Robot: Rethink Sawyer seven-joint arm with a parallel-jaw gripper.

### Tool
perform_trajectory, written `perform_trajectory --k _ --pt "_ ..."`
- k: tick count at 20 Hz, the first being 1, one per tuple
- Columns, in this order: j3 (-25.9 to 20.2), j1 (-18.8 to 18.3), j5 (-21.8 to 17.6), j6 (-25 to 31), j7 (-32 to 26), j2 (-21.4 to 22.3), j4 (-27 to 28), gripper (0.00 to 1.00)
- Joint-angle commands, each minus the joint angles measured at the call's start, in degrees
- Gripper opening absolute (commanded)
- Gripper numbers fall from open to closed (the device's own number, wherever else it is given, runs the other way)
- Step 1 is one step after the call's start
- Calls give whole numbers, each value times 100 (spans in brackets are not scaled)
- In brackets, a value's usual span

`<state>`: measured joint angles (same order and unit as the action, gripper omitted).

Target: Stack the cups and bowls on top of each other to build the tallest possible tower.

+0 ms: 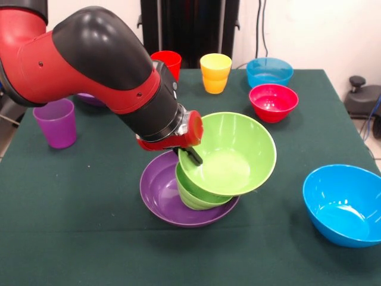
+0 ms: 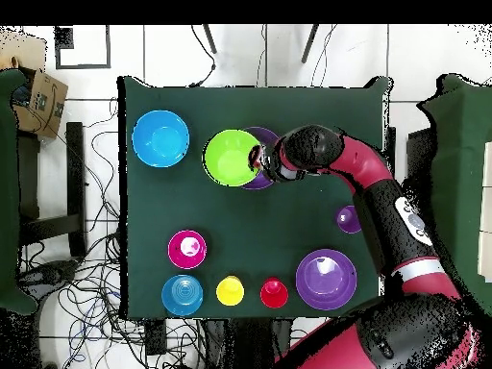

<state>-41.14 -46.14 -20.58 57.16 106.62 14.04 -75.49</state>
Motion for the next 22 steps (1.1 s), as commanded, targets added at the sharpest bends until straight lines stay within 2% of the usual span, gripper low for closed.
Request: perform_trajectory --k 1,22 --pt "-41 12 -530 27 -1722 -76 121 0" --pt "-77 26 -419 290 -1649 138 67 0"
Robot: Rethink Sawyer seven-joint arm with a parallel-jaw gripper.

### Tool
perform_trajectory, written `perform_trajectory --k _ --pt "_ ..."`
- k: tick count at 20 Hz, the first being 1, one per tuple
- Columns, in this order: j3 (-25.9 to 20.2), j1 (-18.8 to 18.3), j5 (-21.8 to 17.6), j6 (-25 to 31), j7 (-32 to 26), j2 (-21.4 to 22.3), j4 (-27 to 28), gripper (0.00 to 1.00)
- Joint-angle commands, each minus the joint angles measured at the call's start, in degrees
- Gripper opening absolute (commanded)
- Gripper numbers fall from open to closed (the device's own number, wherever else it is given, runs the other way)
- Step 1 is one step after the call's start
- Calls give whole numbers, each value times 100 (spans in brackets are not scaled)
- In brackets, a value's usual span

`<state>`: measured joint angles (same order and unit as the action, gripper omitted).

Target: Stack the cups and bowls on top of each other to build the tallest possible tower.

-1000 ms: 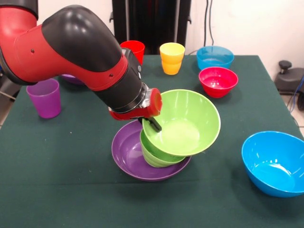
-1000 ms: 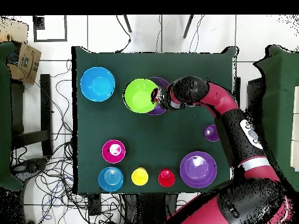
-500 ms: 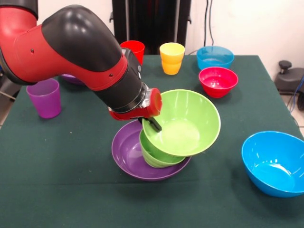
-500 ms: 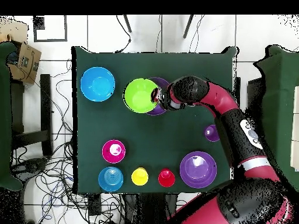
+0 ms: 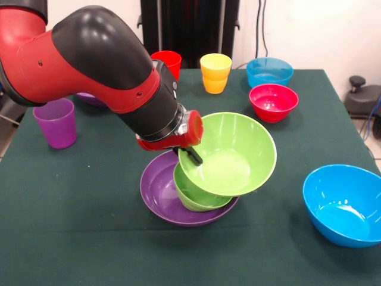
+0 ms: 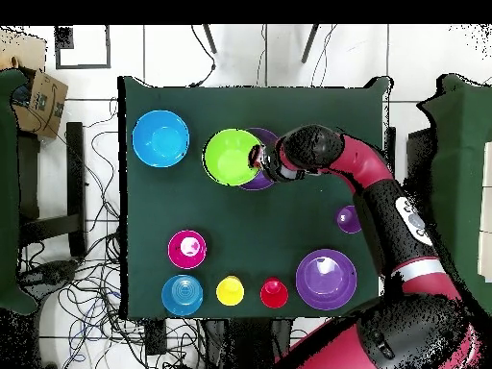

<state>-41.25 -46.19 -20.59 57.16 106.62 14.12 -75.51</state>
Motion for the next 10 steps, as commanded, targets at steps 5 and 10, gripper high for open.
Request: perform_trajectory --k 5,10 --pt "-73 18 -410 245 -1605 170 -19 0" --pt "-68 45 -416 251 -1600 159 22 0"
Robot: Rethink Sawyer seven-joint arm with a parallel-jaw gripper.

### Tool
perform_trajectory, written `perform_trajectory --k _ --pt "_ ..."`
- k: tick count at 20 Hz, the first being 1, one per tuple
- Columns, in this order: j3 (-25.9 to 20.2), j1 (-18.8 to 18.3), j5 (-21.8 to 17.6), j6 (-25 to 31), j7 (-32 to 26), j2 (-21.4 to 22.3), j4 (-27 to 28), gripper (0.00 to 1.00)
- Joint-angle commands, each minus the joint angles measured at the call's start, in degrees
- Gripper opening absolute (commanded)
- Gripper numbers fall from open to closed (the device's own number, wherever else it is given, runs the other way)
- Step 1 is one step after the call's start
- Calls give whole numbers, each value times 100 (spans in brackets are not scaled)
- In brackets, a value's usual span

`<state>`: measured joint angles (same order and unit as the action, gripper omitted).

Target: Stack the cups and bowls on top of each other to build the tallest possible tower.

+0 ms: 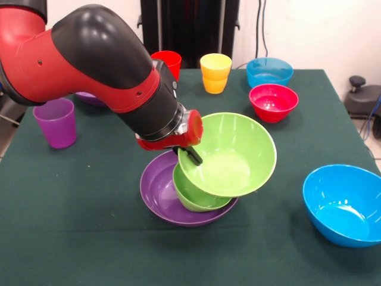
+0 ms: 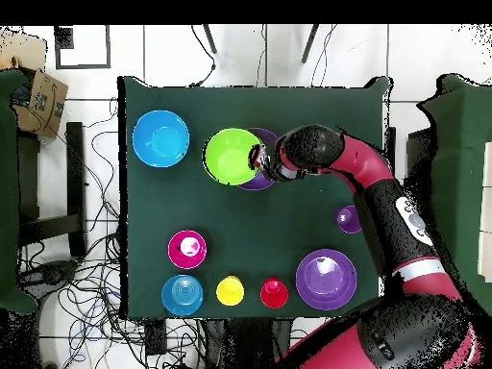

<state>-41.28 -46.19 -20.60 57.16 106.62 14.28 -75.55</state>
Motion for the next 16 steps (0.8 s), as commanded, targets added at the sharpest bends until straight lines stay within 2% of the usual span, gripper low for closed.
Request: perform_trajectory --k 1,16 --pt "-64 47 -414 254 -1599 136 30 0" --pt "-74 19 -419 281 -1614 169 -4 0"
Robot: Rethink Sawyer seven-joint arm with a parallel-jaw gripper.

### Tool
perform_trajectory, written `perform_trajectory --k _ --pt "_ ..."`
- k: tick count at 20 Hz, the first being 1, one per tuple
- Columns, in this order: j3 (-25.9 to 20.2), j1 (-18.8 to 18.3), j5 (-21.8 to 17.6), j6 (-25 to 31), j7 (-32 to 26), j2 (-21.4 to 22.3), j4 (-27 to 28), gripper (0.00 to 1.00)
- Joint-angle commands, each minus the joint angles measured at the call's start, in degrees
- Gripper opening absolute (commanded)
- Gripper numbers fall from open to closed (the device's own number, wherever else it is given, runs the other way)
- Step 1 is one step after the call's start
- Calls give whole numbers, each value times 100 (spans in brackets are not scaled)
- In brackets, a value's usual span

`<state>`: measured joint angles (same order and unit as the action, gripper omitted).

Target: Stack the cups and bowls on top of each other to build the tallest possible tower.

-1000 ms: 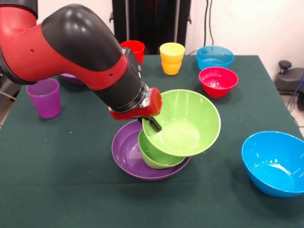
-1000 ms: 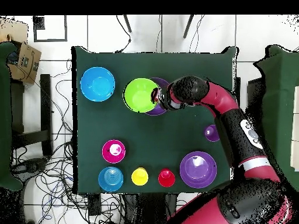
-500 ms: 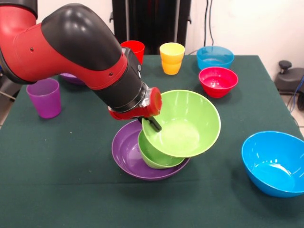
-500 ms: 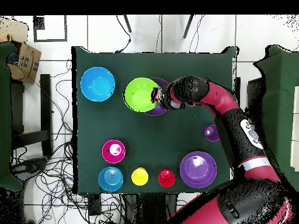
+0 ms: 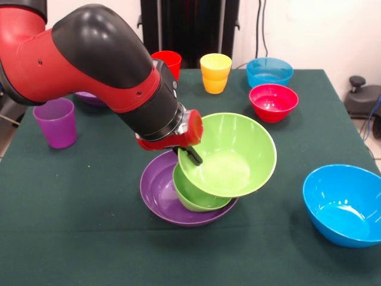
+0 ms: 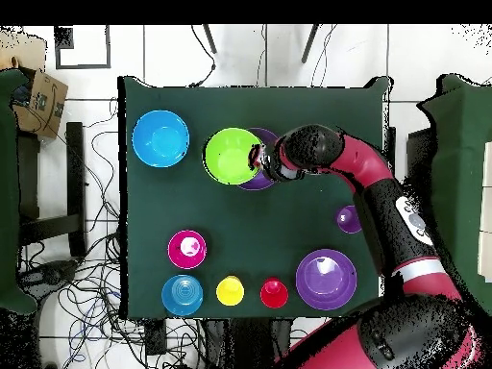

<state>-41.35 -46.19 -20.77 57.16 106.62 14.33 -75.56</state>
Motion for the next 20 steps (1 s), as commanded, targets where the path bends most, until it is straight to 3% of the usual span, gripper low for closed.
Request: perform_trajectory --k 1,20 --pt "-67 14 -397 300 -1615 181 -2 0" --pt "-118 -138 -430 799 -2084 -34 532 0"
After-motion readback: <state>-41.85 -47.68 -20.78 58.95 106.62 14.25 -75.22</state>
